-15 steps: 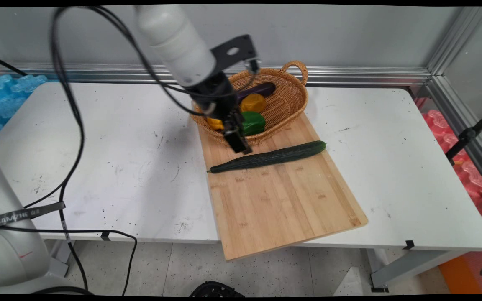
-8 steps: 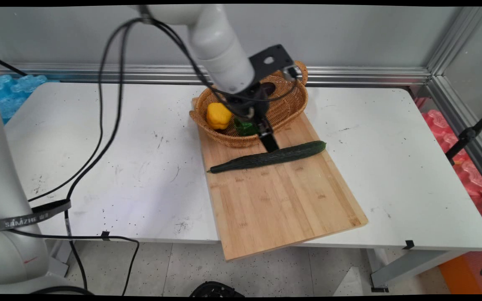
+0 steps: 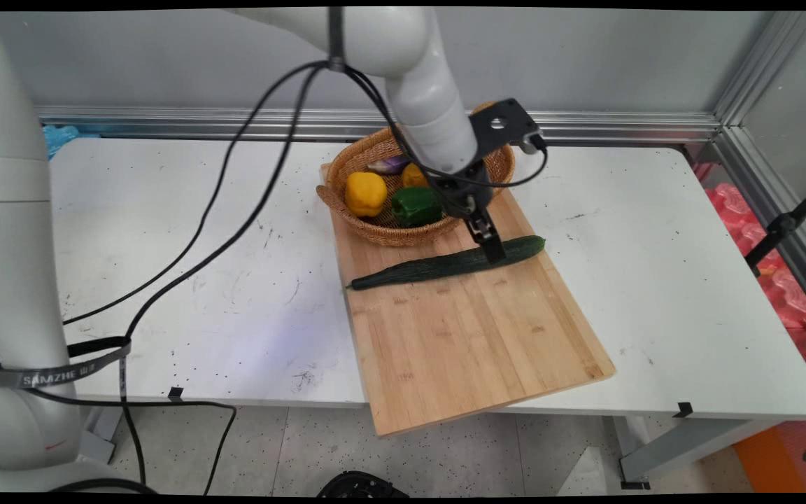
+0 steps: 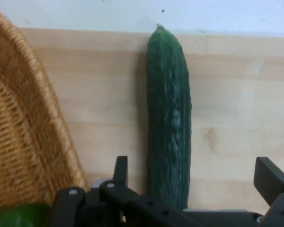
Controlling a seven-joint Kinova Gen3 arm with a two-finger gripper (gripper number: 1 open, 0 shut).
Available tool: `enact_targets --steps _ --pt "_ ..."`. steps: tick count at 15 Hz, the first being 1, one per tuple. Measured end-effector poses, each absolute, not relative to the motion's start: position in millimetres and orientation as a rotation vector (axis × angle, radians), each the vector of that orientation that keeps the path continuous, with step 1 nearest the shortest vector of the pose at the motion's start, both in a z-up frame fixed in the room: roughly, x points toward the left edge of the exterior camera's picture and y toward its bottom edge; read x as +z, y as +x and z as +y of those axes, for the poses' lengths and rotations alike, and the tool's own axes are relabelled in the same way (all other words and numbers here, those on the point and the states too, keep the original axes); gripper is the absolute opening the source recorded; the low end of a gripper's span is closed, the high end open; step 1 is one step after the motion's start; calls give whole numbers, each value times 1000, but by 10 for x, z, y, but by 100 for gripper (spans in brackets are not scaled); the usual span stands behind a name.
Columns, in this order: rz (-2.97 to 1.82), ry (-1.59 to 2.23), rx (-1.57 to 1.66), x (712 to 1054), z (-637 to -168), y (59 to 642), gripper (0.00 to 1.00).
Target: Pick up the cucumber from the cutting board
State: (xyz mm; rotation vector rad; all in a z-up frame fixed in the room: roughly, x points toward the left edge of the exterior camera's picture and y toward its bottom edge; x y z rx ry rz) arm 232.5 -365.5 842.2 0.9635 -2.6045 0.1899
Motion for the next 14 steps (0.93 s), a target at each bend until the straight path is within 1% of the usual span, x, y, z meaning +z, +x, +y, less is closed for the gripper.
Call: enact_targets --steps 7,12,13,14 --pt "-2623 985 152 8103 -3865 2027 100" --pt "-2633 995 139 7938 -3969 1918 100" --pt "-2636 995 140 7915 -3985 1907 0" --pt "-2640 993 141 7900 -3994 1898 0"
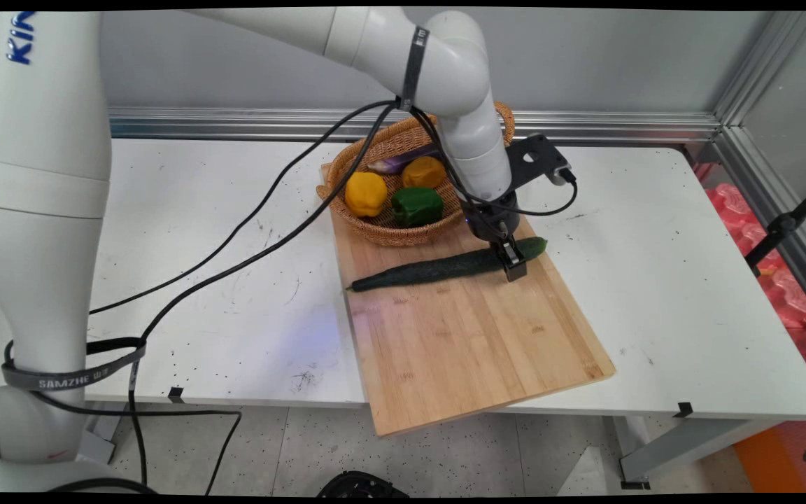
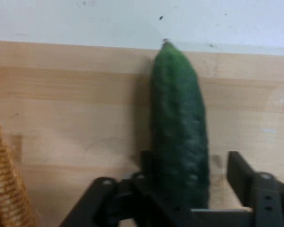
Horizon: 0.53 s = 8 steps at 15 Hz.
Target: Pick up the cucumber from the cutting board, then place the picked object in the vegetable basket
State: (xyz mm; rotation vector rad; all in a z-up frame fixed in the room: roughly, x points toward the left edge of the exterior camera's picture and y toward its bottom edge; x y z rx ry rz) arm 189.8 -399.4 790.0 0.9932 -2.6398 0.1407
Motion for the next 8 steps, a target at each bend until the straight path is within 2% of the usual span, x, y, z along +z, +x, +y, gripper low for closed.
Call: enact_targets --steps 8 --pt "-2670 937 157 7967 -3974 1889 0"
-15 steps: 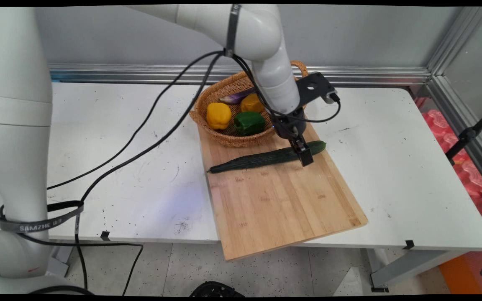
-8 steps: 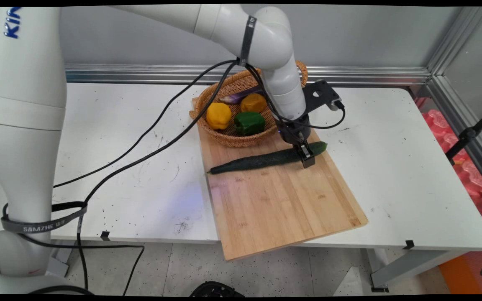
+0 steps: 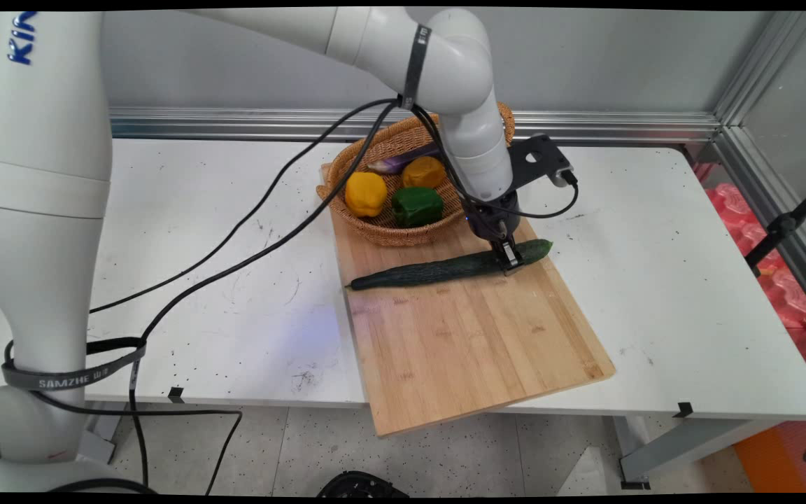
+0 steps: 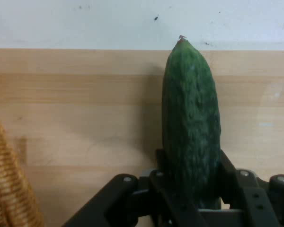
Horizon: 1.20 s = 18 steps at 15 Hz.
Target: Place the picked object in the vegetable basket
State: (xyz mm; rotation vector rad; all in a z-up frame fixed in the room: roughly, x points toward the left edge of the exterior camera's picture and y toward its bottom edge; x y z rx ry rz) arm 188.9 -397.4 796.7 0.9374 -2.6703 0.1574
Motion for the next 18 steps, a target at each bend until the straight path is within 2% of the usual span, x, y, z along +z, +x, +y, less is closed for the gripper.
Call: enact_targets --steps 8,18 --pt "-2658 914 201 8507 -3789 2094 0" --pt "-2608 974 306 9602 -3550 2652 0"
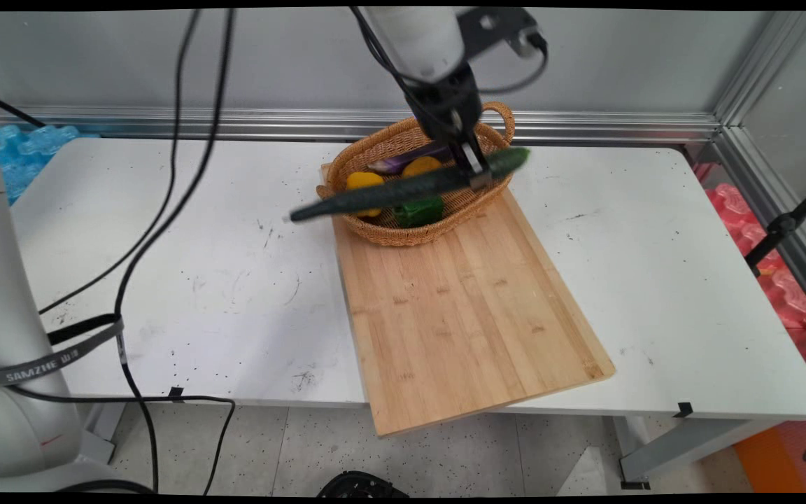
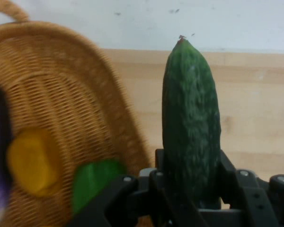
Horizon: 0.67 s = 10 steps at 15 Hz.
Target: Place the picked object in the vegetable basket
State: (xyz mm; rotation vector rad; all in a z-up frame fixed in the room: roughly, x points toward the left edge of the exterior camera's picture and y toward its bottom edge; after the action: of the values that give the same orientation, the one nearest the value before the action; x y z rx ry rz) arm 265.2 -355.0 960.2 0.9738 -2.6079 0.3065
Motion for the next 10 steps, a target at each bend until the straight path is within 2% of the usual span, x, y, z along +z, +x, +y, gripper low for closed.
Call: enact_targets --steps 5,10 --pt "-2637 969 403 9922 -3691 3143 0" --pt "-2658 973 481 9947 -4007 3580 0"
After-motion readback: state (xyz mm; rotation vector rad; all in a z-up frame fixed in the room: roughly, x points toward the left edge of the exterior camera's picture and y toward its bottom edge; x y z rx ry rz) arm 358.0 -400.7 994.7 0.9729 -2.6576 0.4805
